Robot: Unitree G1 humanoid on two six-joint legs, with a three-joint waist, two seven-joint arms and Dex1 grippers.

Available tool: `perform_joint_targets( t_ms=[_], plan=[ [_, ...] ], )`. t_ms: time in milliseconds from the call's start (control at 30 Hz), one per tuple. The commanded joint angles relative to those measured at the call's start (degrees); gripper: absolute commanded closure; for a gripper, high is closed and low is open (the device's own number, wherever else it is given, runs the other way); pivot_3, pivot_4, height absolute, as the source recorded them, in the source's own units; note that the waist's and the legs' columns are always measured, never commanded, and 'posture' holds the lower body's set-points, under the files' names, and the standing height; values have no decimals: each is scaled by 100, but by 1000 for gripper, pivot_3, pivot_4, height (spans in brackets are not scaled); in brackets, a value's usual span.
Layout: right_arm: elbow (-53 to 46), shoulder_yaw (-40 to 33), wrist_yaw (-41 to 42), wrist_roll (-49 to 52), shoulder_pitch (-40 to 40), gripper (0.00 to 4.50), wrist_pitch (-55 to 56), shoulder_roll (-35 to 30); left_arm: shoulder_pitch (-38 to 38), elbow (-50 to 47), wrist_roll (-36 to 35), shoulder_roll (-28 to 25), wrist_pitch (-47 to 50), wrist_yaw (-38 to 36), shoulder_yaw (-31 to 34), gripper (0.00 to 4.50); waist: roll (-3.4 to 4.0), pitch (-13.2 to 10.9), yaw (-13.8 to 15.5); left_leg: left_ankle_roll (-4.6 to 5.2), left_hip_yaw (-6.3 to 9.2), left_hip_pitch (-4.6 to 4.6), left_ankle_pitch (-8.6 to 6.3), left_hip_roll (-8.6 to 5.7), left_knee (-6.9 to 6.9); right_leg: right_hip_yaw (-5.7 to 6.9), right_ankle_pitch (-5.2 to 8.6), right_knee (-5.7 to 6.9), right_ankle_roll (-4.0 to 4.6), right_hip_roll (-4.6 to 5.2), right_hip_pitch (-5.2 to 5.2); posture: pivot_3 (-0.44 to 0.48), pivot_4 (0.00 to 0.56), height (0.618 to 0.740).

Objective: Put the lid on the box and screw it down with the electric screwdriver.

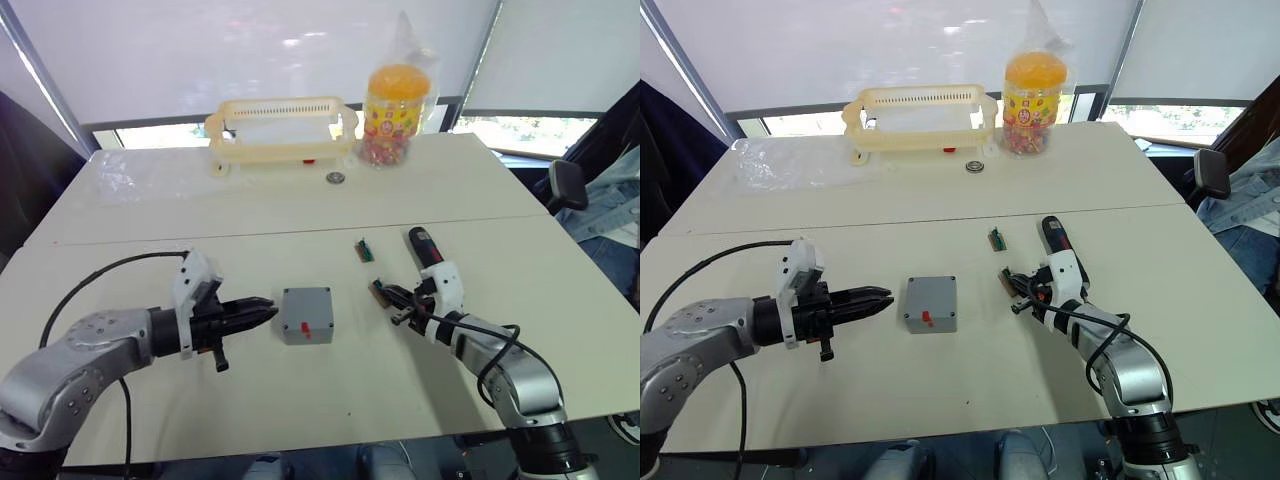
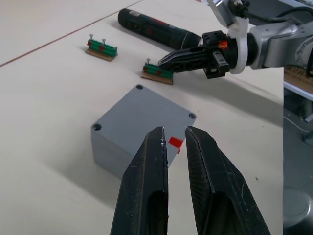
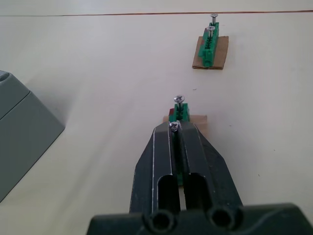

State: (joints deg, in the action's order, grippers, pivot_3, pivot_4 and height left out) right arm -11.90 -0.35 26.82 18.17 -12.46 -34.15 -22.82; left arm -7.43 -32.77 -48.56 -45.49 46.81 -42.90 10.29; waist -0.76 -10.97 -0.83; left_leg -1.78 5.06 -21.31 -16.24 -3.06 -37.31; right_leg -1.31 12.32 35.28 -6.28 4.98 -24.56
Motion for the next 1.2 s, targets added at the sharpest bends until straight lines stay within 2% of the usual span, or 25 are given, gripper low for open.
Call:
perform_joint_targets(
  t_ms=[33,600,800,967,1200],
  plan=[
    [-180,-77,-29,-5,-22,4469,101,14,-19,-154,31,15,-125,24,31,3908,0,0,0,0,0,0,0,0,0,0,0,0,0,0,0,0,150,740],
    [-1127,-441,-72,589,-200,4469,-327,14,-43,77,190,89,-128,-71,-17,3908,0,0,2,0,1,-1,0,0,0,0,0,0,0,0,0,0,150,740],
    [-1594,-161,436,1245,-572,4469,-636,-46,-151,220,124,-128,-65,-279,119,3908,1,-1,-15,0,1,1,0,2,1,1,0,1,-1,-1,0,0,150,740],
    [-1165,470,859,1008,-924,4469,-448,-118,-290,372,391,-546,-231,-664,22,3908,1,0,-15,0,2,0,0,1,1,3,0,0,0,-2,0,0,150,740],
    [-386,923,1229,546,-1083,4469,109,-86,-291,464,518,-517,-361,-706,25,3908,0,-1,-7,0,1,-2,0,0,0,2,0,-2,0,0,0,0,150,740]
  ],
)
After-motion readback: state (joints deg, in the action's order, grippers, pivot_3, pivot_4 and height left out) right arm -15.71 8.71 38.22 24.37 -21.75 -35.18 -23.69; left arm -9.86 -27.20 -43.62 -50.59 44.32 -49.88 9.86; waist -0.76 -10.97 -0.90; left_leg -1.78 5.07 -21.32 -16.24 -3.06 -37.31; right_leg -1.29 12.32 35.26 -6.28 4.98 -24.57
